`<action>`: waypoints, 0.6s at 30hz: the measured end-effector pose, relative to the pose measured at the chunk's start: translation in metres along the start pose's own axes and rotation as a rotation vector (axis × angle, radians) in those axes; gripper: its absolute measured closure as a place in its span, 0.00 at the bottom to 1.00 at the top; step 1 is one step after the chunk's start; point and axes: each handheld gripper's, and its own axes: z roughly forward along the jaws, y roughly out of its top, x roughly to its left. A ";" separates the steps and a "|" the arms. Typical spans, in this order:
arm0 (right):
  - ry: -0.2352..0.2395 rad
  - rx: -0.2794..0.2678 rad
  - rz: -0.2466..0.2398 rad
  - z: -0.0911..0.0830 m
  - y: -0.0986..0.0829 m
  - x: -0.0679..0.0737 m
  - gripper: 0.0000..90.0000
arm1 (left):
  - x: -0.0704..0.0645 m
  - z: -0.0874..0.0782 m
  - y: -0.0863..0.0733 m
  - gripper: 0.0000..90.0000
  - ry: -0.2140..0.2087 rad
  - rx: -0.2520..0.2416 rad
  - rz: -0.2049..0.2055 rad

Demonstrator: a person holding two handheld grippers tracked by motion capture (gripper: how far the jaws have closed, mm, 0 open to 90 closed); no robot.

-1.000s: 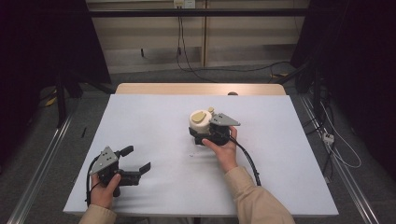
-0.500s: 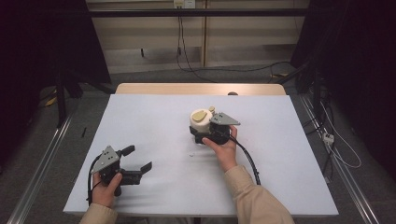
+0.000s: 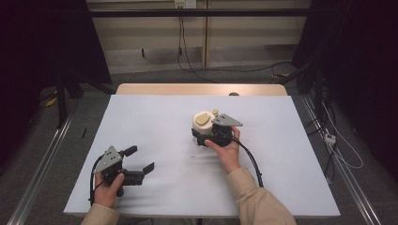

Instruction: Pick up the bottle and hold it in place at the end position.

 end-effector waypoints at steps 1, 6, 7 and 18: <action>0.000 0.001 -0.001 0.000 0.000 0.000 0.07 | 0.000 0.000 0.000 0.04 0.001 0.000 -0.001; 0.009 0.012 -0.006 0.000 0.001 -0.001 0.07 | 0.000 0.000 -0.001 0.04 0.002 0.006 0.002; 0.010 0.015 -0.008 0.000 0.001 -0.002 0.07 | 0.000 0.000 -0.001 0.04 0.001 0.006 0.001; 0.021 0.029 -0.022 -0.001 0.002 -0.003 0.06 | -0.002 0.006 0.001 0.04 0.003 0.013 0.010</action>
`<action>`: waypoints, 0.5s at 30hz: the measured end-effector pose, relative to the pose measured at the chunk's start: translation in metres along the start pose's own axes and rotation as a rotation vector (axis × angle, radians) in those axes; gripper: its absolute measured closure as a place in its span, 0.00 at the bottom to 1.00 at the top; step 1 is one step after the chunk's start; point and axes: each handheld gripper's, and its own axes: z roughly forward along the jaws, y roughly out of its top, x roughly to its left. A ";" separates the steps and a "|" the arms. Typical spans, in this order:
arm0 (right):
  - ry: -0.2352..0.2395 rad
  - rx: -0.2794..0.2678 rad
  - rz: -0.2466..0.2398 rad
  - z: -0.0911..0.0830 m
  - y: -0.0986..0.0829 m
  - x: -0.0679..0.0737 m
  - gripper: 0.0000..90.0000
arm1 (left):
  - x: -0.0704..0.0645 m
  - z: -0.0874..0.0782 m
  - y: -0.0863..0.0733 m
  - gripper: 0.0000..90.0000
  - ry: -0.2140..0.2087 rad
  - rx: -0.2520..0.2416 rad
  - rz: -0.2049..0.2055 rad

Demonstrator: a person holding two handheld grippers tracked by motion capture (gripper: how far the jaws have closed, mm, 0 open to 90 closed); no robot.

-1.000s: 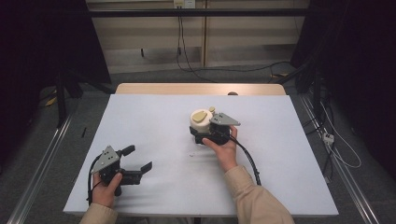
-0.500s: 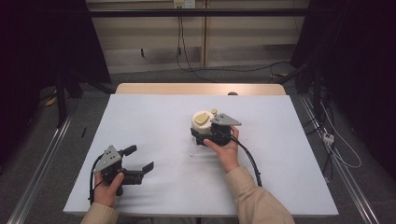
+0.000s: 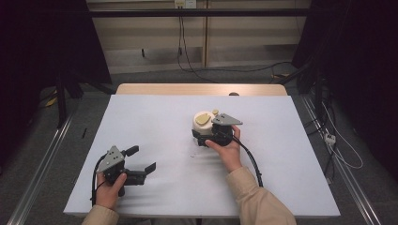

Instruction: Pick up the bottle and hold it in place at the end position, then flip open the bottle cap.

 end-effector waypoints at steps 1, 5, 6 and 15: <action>0.001 -0.001 0.001 0.000 0.000 0.000 0.06 | 0.000 0.001 0.000 0.04 0.001 -0.002 -0.004; 0.003 0.004 -0.002 0.000 0.000 0.000 0.06 | -0.002 0.003 0.001 0.04 0.004 0.000 -0.003; 0.001 0.006 0.001 0.000 0.000 0.000 0.06 | -0.002 0.004 0.001 0.04 0.004 0.001 -0.002; 0.001 0.009 -0.003 0.000 0.000 0.000 0.06 | -0.004 0.007 0.004 0.04 0.001 -0.001 -0.003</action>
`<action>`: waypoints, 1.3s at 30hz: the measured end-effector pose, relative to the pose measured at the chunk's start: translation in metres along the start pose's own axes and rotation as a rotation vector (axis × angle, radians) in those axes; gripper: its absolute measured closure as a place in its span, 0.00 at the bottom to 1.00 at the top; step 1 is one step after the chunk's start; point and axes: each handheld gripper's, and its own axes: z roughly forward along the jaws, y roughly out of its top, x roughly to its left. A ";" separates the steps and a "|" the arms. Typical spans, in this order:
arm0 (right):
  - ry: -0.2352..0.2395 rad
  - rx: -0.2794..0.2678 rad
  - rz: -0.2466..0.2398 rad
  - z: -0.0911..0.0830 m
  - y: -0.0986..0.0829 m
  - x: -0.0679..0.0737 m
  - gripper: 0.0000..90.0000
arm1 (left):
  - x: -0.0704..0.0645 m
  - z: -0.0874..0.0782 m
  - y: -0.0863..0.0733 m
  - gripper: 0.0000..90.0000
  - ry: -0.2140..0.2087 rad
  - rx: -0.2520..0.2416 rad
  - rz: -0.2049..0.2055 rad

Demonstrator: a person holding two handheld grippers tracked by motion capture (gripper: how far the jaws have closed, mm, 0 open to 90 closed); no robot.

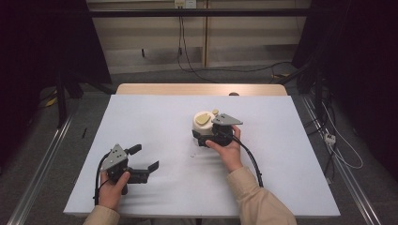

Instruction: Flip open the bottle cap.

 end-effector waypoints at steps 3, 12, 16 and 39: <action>0.003 -0.001 0.004 0.000 0.000 0.000 0.06 | 0.000 0.000 0.001 0.04 -0.003 -0.004 -0.004; 0.002 -0.001 0.005 0.000 -0.001 0.000 0.06 | -0.001 0.005 0.008 0.04 0.009 -0.008 -0.016; -0.001 0.002 -0.002 0.000 -0.001 0.000 0.06 | -0.003 0.010 0.014 0.04 0.014 -0.019 -0.034; 0.002 0.018 -0.009 0.000 0.000 0.000 0.06 | -0.008 0.034 0.030 0.04 -0.023 -0.024 -0.041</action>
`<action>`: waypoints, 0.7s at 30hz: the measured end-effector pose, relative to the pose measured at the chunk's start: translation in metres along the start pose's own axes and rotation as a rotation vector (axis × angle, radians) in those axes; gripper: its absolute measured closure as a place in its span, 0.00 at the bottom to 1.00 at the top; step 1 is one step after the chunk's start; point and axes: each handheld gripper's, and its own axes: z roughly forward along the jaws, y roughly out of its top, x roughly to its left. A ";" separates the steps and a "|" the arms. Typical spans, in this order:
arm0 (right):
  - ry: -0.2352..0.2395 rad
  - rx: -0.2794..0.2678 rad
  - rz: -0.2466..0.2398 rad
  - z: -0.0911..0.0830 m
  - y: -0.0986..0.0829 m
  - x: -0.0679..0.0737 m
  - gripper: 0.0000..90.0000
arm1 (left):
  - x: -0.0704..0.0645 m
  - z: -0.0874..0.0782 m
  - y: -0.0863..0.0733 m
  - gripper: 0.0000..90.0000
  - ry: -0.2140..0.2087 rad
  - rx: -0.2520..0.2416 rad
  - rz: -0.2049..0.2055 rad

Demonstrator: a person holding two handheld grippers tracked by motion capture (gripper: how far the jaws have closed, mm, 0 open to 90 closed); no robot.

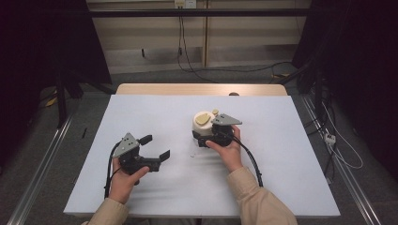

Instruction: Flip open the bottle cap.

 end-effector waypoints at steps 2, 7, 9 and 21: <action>0.001 0.001 -0.001 0.000 0.000 0.000 0.06 | -0.001 0.002 0.003 0.04 -0.005 -0.005 0.001; -0.002 0.003 0.016 0.000 0.000 0.000 0.05 | -0.003 0.009 0.008 0.04 -0.024 0.008 0.001; 0.000 0.005 0.019 0.000 0.000 0.000 0.05 | -0.003 0.011 0.009 0.04 -0.026 0.013 -0.001; 0.006 0.013 0.031 0.001 -0.001 -0.001 0.05 | -0.005 0.031 0.021 0.05 -0.041 0.032 -0.009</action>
